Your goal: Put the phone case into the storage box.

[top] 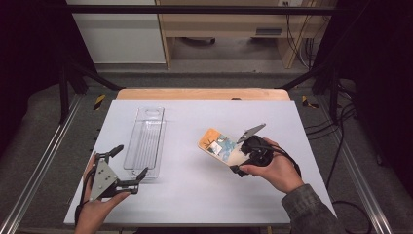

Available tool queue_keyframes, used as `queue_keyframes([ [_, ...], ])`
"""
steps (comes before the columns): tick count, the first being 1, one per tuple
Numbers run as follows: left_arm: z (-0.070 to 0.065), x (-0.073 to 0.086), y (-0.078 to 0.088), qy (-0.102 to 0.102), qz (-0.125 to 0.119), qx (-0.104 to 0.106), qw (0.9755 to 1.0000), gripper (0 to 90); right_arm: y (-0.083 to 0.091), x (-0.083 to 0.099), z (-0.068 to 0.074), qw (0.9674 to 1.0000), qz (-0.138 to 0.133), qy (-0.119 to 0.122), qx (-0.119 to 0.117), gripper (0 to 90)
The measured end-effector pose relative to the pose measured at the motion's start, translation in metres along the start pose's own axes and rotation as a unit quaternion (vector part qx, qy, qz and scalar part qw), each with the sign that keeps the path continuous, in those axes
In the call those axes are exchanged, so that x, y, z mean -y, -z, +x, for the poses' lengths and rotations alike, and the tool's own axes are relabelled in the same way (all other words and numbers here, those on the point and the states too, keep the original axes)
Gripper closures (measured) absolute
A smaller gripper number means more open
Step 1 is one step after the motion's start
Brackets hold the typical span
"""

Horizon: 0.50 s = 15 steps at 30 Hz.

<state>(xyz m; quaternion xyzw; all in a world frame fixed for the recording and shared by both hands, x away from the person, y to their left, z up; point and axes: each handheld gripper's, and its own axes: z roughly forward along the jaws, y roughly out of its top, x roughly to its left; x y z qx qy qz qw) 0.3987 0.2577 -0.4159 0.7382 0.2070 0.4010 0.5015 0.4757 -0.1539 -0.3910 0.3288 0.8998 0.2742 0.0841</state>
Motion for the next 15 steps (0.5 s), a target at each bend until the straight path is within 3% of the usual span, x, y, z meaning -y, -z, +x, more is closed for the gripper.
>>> queue_keyframes([
  [8, -0.015, -0.024, -0.028, -0.049, 0.006, 0.02, 0.9986, 3.1, 0.008, -0.006, -0.006, 0.9999, -0.005, -0.01, 0.001, 12.4],
  [15, -0.024, -0.038, -0.052, -0.073, 0.01, 0.027, 0.9969, 3.5, 0.007, -0.009, -0.007, 1.0, 0.001, -0.008, 0.004, 12.3],
])
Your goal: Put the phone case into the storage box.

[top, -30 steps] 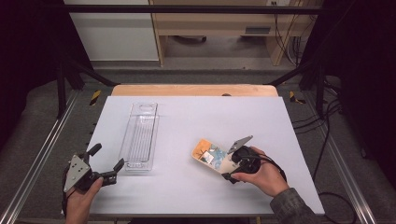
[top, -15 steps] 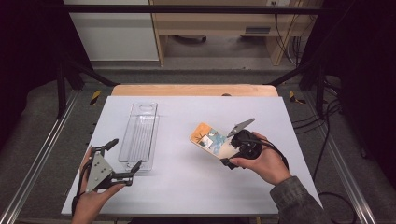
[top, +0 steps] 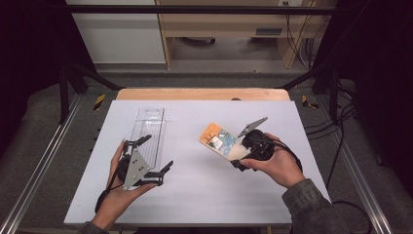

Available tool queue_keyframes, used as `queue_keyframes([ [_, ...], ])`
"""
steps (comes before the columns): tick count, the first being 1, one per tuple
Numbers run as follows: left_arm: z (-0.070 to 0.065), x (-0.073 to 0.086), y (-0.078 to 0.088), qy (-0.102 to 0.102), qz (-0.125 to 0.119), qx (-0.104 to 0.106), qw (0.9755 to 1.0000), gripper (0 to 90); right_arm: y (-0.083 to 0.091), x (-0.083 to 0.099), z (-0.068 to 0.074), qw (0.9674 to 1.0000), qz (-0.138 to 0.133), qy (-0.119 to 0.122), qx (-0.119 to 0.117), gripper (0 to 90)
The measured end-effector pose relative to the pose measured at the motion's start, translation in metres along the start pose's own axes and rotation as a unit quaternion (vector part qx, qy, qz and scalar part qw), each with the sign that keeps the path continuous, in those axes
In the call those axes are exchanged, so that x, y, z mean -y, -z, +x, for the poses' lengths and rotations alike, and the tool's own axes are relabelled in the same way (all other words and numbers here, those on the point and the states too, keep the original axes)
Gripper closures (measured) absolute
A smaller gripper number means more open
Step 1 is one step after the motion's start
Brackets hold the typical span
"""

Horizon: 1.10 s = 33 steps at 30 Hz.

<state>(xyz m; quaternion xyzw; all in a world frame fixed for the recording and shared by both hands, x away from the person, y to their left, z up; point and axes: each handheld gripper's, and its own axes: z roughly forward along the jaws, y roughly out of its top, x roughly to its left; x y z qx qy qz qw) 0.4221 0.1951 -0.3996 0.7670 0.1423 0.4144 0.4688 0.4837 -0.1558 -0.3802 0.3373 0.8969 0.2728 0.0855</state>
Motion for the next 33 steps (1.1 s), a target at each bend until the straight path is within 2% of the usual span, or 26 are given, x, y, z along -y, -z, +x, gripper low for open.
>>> queue_keyframes([
  [9, -0.007, -0.008, -0.025, -0.023, 0.014, 0.004, 0.9996, 4.0, -0.001, -0.012, 0.0, 1.0, 0.003, 0.005, 0.003, 12.3],
  [13, -0.01, -0.011, -0.032, -0.037, 0.018, -0.008, 0.9991, 4.3, -0.003, -0.02, 0.001, 0.9999, 0.004, 0.01, 0.003, 12.3],
  [19, -0.016, -0.015, -0.041, -0.071, 0.026, -0.013, 0.9971, 4.8, -0.001, -0.031, 0.005, 0.9998, 0.011, 0.015, 0.005, 12.3],
  [23, -0.021, -0.017, -0.044, -0.079, 0.024, -0.014, 0.9965, 5.2, -0.001, -0.038, 0.008, 0.9997, 0.012, 0.018, 0.004, 12.2],
  [28, -0.029, -0.019, -0.048, -0.103, 0.022, -0.015, 0.9943, 5.8, -0.003, -0.044, 0.013, 0.9996, 0.018, 0.022, 0.0, 12.3],
  [33, -0.035, -0.02, -0.051, -0.124, 0.025, -0.027, 0.9915, 6.7, -0.002, -0.05, 0.018, 0.9994, 0.022, 0.027, -0.004, 12.2],
])
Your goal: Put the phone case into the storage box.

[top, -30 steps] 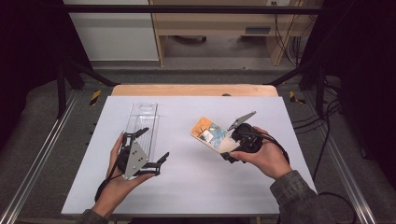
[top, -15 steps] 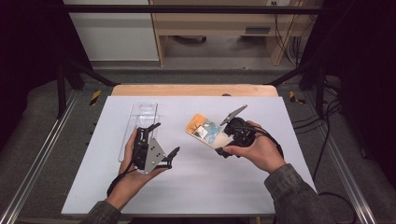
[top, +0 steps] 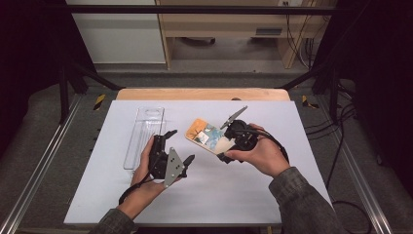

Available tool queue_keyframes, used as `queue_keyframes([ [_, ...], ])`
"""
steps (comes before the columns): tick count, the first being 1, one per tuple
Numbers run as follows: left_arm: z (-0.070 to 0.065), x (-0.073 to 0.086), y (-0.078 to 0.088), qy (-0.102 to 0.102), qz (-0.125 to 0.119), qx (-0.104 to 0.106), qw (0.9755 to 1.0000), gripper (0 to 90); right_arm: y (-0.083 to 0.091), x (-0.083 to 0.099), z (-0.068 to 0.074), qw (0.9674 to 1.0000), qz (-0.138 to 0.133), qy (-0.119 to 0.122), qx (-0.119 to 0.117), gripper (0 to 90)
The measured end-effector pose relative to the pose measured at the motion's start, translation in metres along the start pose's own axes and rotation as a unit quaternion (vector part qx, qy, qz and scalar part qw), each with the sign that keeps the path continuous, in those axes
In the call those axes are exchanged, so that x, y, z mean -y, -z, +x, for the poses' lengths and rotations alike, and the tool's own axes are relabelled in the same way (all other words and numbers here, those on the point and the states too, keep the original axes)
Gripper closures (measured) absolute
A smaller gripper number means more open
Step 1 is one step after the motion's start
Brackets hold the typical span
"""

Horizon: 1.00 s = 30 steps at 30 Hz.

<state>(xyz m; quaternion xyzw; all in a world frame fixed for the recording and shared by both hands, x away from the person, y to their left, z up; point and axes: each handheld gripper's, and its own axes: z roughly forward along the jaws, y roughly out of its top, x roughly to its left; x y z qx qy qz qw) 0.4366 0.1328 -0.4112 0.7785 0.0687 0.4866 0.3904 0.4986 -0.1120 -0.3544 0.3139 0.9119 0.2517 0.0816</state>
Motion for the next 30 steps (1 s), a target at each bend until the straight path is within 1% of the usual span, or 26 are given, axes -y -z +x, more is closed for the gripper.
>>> queue_keyframes([
  [1, 0.0, 0.0, 0.0, -0.007, 0.003, -0.003, 1.0, 7.0, 0.0, -0.001, 0.001, 1.0, 0.0, 0.002, 0.0, 12.2],
  [3, -0.001, -0.001, 0.0, -0.011, 0.003, -0.008, 0.9999, 7.4, 0.001, -0.001, 0.002, 1.0, 0.0, 0.001, 0.0, 12.2],
  [5, -0.003, -0.002, 0.0, -0.023, 0.003, -0.014, 0.9996, 7.8, 0.001, 0.0, 0.002, 1.0, 0.001, 0.001, 0.001, 12.2],
  [7, -0.005, -0.002, 0.0, -0.028, 0.004, -0.016, 0.9995, 8.3, 0.001, 0.0, 0.003, 1.0, 0.001, 0.001, 0.0, 12.2],
  [9, -0.006, -0.003, -0.001, -0.036, 0.006, -0.023, 0.9991, 8.3, 0.001, -0.001, 0.004, 1.0, 0.001, 0.0, -0.001, 12.2],
  [11, -0.008, -0.004, -0.002, -0.037, 0.003, -0.024, 0.999, 8.3, 0.002, -0.002, 0.004, 1.0, 0.001, 0.0, -0.002, 12.2],
  [14, -0.011, -0.005, -0.003, -0.048, 0.004, -0.027, 0.9985, 9.4, 0.002, -0.004, 0.005, 1.0, 0.002, 0.002, -0.004, 12.2],
  [16, -0.013, -0.005, -0.004, -0.05, 0.005, -0.029, 0.9983, 10.3, 0.001, -0.005, 0.006, 1.0, 0.003, 0.001, -0.006, 12.2],
  [21, -0.016, -0.006, -0.005, -0.064, 0.003, -0.04, 0.9971, 12.9, 0.001, -0.008, 0.007, 1.0, 0.004, 0.003, -0.007, 12.2],
  [23, -0.017, -0.006, -0.006, -0.068, 0.002, -0.04, 0.9968, 15.0, 0.001, -0.008, 0.007, 1.0, 0.003, 0.0, -0.008, 12.2],
  [26, -0.021, -0.006, -0.007, -0.081, 0.003, -0.04, 0.996, 16.3, 0.0, -0.009, 0.007, 1.0, 0.003, -0.002, -0.007, 12.2],
  [30, -0.025, -0.006, -0.009, -0.095, 0.006, -0.042, 0.9946, 18.8, 0.0, -0.012, 0.007, 0.9999, 0.004, -0.006, -0.013, 12.2],
])
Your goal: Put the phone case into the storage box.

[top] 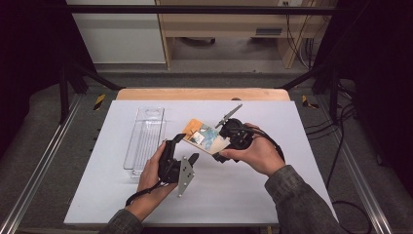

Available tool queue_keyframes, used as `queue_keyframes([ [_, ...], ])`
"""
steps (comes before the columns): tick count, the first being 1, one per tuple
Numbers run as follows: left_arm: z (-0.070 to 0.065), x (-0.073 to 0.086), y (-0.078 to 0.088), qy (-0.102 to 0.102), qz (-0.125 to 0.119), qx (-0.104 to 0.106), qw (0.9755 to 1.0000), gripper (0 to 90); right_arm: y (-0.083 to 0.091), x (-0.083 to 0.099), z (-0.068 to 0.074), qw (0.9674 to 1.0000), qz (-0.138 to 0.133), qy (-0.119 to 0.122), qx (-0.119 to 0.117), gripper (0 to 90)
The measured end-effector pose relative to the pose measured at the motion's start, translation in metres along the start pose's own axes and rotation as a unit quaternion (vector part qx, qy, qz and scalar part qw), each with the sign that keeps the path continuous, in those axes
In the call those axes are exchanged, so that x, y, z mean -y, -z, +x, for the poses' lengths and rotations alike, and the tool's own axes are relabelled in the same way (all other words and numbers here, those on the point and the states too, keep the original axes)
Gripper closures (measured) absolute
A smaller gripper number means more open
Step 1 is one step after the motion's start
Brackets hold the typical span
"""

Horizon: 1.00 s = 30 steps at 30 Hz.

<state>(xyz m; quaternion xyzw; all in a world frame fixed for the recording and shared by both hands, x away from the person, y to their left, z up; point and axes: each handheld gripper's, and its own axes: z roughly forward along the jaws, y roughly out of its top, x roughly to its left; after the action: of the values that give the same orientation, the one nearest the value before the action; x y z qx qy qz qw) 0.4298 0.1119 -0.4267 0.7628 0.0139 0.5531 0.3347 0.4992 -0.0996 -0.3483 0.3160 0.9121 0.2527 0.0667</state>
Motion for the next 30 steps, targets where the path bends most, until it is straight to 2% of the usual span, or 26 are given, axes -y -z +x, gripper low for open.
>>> queue_keyframes([
  [12, -0.0053, -0.0026, -0.0041, -0.019, 0.006, -0.008, 0.9998, 25.9, 0.0011, -0.0074, 0.0049, 0.9999, -0.002, 0.006, -0.014, 12.2],
  [19, -0.0091, -0.0058, -0.0022, -0.047, 0.006, -0.019, 0.9987, 33.9, 0.0001, -0.0089, 0.0053, 0.9998, -0.001, 0.003, -0.018, 12.1],
  [23, -0.0108, -0.0075, -0.0014, -0.056, 0.005, -0.022, 0.9982, 37.1, -0.0005, -0.0097, 0.0052, 0.9998, -0.001, 0.0, -0.019, 12.1],
  [30, -0.01, -0.0075, -0.0001, -0.061, 0.007, -0.026, 0.9977, 45.3, -0.0029, -0.0101, 0.0064, 0.9998, 0.005, -0.001, -0.02, 12.0],
])
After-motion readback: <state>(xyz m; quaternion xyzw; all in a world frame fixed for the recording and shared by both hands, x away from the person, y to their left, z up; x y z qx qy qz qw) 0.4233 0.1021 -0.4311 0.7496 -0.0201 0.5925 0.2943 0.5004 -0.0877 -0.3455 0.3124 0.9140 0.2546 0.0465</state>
